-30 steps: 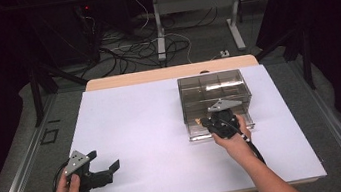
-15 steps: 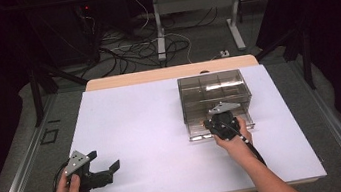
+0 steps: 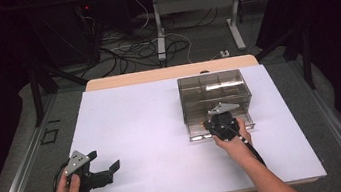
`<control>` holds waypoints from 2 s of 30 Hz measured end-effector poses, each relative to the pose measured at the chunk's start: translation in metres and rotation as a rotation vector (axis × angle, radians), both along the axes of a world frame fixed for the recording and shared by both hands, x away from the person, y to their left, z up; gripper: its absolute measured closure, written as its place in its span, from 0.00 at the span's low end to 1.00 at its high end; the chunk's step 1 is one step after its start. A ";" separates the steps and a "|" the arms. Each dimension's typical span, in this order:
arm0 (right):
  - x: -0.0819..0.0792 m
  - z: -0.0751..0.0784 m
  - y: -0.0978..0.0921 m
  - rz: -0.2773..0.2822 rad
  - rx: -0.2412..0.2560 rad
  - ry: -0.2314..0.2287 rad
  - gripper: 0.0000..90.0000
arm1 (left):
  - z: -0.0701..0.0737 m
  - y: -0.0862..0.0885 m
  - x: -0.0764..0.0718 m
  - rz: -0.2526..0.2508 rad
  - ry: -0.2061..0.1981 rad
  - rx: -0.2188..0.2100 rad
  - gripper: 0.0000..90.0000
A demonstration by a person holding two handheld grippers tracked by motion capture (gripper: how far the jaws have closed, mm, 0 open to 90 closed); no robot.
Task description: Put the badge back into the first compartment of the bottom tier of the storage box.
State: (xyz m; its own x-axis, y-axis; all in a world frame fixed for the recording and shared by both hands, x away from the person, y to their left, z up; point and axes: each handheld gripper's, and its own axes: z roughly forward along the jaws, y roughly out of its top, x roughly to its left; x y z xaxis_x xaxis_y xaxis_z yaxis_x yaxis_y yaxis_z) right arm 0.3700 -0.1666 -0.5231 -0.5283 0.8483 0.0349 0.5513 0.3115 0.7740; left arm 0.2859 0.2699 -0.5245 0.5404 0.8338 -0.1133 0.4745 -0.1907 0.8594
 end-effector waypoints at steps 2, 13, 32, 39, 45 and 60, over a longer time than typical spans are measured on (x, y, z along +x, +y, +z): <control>0.000 0.000 0.000 0.001 0.002 0.001 0.98 | 0.000 0.000 0.000 0.000 0.000 0.001 0.05; 0.000 0.000 0.002 0.016 0.014 0.004 0.95 | -0.001 -0.001 0.002 0.001 0.003 0.000 0.05; -0.003 0.011 0.006 0.032 0.069 0.031 0.52 | 0.000 0.000 0.002 0.002 0.004 -0.004 0.05; -0.004 0.017 0.008 0.032 0.085 0.020 0.39 | 0.000 0.000 0.002 -0.002 -0.002 0.002 0.05; -0.005 0.019 0.008 0.047 0.124 0.017 0.39 | 0.000 0.000 0.002 0.001 0.000 0.000 0.05; -0.026 0.051 -0.004 0.065 0.161 -0.018 0.16 | 0.001 0.000 0.001 0.010 -0.011 -0.002 0.05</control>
State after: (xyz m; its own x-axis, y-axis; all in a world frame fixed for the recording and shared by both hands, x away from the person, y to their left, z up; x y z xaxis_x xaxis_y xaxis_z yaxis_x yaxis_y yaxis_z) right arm 0.3442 -0.1708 -0.4716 -0.5833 0.7967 0.1583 0.5201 0.2167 0.8261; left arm 0.2869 0.2703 -0.5234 0.5333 0.8389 -0.1092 0.4665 -0.1839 0.8652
